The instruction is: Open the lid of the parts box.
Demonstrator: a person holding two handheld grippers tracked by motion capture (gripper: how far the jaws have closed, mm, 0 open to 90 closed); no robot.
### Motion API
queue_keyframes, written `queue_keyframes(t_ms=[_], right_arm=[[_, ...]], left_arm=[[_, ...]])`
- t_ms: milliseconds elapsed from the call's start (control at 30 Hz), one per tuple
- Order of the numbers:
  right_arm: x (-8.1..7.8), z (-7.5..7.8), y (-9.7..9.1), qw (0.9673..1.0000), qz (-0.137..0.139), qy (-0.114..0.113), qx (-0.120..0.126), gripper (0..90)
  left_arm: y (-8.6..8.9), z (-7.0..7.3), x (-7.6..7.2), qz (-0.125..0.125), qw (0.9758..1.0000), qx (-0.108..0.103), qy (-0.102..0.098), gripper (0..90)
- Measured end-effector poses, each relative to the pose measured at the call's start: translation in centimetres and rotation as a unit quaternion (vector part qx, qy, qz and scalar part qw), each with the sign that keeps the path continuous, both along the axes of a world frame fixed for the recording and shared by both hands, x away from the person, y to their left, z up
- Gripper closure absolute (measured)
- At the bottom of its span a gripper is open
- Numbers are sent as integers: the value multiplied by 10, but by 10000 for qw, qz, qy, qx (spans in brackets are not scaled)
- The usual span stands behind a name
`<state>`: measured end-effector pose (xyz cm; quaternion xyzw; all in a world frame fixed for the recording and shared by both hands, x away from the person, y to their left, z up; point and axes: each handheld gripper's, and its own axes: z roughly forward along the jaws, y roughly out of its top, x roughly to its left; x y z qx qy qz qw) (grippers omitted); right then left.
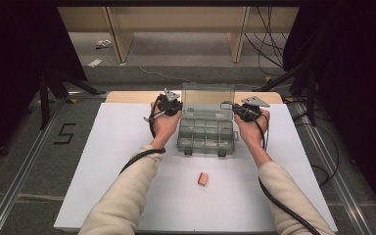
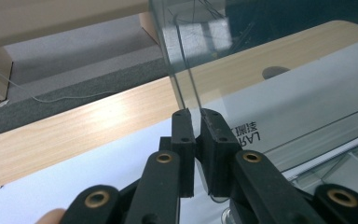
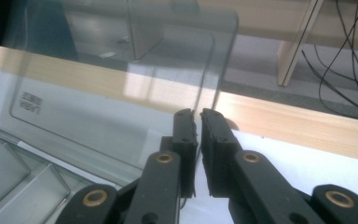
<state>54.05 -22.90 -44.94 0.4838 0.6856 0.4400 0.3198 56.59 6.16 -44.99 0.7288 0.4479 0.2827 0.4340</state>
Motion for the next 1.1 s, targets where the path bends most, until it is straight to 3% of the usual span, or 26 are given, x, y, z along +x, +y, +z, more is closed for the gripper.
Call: queue_keyframes(t_ms=[200, 367, 433, 467, 533, 633, 767, 833, 867, 1100], right_arm=[[-1, -2, -1, 10000, 19, 41, -29, 826], [-6, -3, -2, 9995, 239, 176, -62, 681], [-11, -5, -3, 9985, 468, 266, -59, 587], [-16, -5, -4, 9970, 692, 323, -125, 499], [-18, -5, -4, 9964, 770, 339, -132, 475], [-28, -2, -5, 9938, 1048, 363, -98, 377], [-42, 1, -5, 9895, 1390, 370, -143, 288], [-48, 3, -5, 9872, 1542, 398, -109, 288], [-55, 4, -4, 9849, 1675, 425, -75, 290], [-75, 5, 0, 9793, 1982, 413, 15, 273]], left_arm=[[3, -2, -1, -55, 9999, 52, 99, 820], [7, 0, -6, -282, 9993, -29, 225, 758], [8, 2, -12, -406, 9989, -47, 226, 691], [8, 2, -16, -475, 9984, -116, 283, 589], [8, 3, -22, -594, 9971, -234, 422, 552], [9, 6, -32, -754, 9953, -311, 514, 390], [12, 10, -48, -889, 9944, -155, 553, 159], [15, 12, -58, -985, 9935, -115, 551, 105], [18, 13, -63, -1012, 9934, -73, 543, 26], [36, 9, -96, -1185, 9910, -99, 619, 0]])
